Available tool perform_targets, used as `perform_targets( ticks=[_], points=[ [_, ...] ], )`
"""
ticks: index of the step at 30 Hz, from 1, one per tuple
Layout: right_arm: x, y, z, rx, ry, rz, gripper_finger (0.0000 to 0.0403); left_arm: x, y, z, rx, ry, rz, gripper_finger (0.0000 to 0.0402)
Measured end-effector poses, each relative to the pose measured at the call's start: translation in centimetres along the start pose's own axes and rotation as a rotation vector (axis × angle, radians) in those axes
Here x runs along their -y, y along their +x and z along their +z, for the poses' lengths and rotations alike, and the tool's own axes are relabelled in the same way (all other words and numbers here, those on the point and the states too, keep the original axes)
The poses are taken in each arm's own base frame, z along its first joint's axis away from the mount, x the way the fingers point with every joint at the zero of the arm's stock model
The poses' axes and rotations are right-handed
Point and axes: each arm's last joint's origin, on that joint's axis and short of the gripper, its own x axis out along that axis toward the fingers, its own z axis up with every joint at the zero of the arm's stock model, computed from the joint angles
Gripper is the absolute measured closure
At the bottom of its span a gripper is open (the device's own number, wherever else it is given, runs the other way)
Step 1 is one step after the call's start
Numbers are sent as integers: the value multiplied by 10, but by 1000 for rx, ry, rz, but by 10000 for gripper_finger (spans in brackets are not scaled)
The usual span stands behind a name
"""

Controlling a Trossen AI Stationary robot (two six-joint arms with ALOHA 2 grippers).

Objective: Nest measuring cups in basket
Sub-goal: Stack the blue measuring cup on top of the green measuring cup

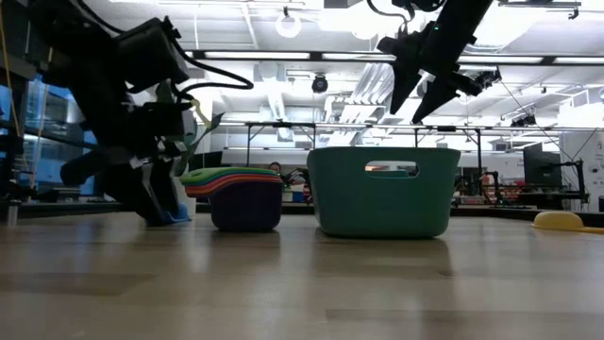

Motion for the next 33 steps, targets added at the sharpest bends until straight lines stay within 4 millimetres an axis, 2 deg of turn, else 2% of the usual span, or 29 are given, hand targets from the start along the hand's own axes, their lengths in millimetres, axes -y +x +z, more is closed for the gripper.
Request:
perform_targets(
  ticks=[6, 14, 19, 24, 33],
  points=[
    [0, 0, 0, 0, 0, 0, 179, 5, 1, -1, -20, -14, 30, 264],
    [0, 0, 0, 0, 4, 1, 179, 7, 0, -2, -25, -69, 123, 386],
    [0, 0, 0, 0, 4, 0, 179, 5, -8, 0, 9, -102, 96, 391],
    [0, 0, 0, 1, 4, 1, 179, 0, -34, 12, 104, -140, 35, 398],
    [0, 0, 1, 9, -8, 2, 179, -23, -105, 25, 303, -235, 12, 401]
  ],
)
